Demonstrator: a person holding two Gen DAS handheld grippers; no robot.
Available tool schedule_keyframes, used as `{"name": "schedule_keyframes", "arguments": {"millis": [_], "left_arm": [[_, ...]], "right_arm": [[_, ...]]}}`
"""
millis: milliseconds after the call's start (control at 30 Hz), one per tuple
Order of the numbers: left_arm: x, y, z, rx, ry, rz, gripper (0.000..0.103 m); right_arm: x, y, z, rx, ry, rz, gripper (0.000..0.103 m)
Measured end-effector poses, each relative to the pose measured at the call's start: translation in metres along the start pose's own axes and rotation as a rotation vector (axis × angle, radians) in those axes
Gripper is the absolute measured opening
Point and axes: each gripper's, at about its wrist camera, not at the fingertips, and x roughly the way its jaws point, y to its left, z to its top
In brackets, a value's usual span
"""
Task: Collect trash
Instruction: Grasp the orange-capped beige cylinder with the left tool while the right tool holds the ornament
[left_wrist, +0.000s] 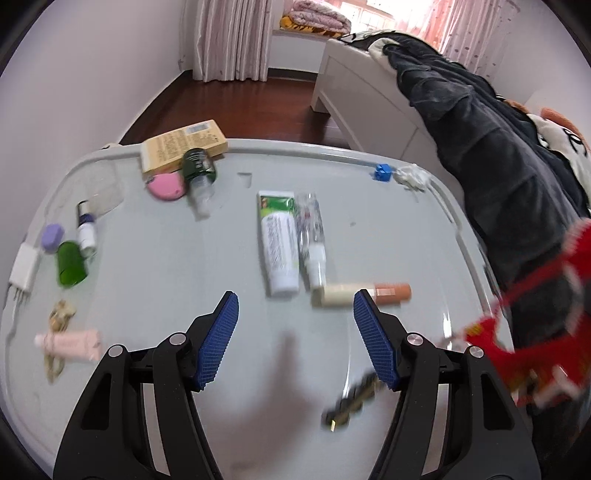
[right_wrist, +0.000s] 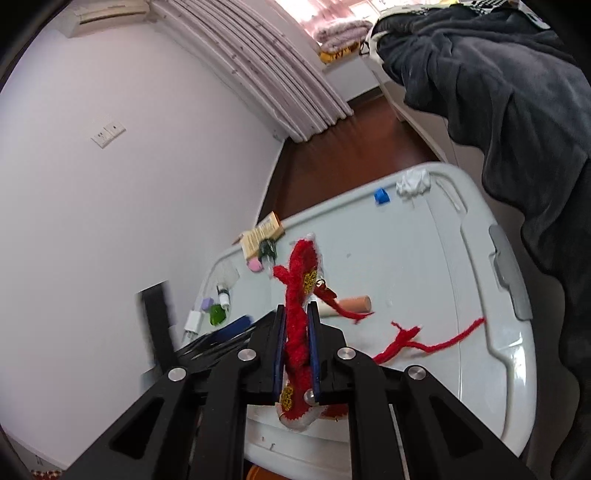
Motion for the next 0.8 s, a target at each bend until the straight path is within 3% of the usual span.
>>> {"name": "schedule_keyframes", "arguments": {"millis": [100, 200, 300, 367, 533, 600, 667, 700, 733, 800], "left_arm": [[0.01, -0.018, 0.008, 0.046, 0.001, -0.056, 0.064], [0.022, -0.049, 0.008, 0.205, 0.021, -0.116, 0.064], [0.042, -0.071, 0.005, 0.388, 0.036, -0.114, 0.064], [0.058, -0.076, 0.004, 0.48, 0.067, -0.119, 0.064], [0.079, -0.069, 0.003, 0.602, 0.136, -0.195, 0.062], [0.078, -0.063, 0.002, 0.622, 0.137, -0.254, 0.054], [0.075, -0.06, 0.002, 0.629, 0.141, -0.285, 0.037], [0.073, -0.059, 0.001, 0.632, 0.14, -0.288, 0.024], [0.073, -0.06, -0.001, 0.636, 0.138, -0.28, 0.018], [0.071, -0.061, -0.003, 0.627, 0.136, -0.27, 0.018]], "right_arm": [[-0.003, -0.002, 0.002, 0.002, -0.002, 0.015, 0.011], [-0.003, -0.004, 0.003, 0.001, 0.012, 0.02, 0.011], [-0.001, -0.006, 0.001, -0.001, 0.022, 0.021, 0.011], [-0.001, -0.008, 0.001, -0.001, 0.025, 0.019, 0.011], [-0.004, -0.015, 0.001, 0.007, 0.032, 0.011, 0.011], [-0.004, -0.018, 0.001, 0.005, 0.035, 0.004, 0.011], [-0.005, -0.02, 0.0, 0.011, 0.033, 0.004, 0.011], [-0.004, -0.021, 0.001, 0.012, 0.033, 0.003, 0.011], [-0.005, -0.021, 0.001, 0.012, 0.032, 0.0, 0.011], [-0.005, -0.02, 0.001, 0.011, 0.033, 0.004, 0.011]]}}
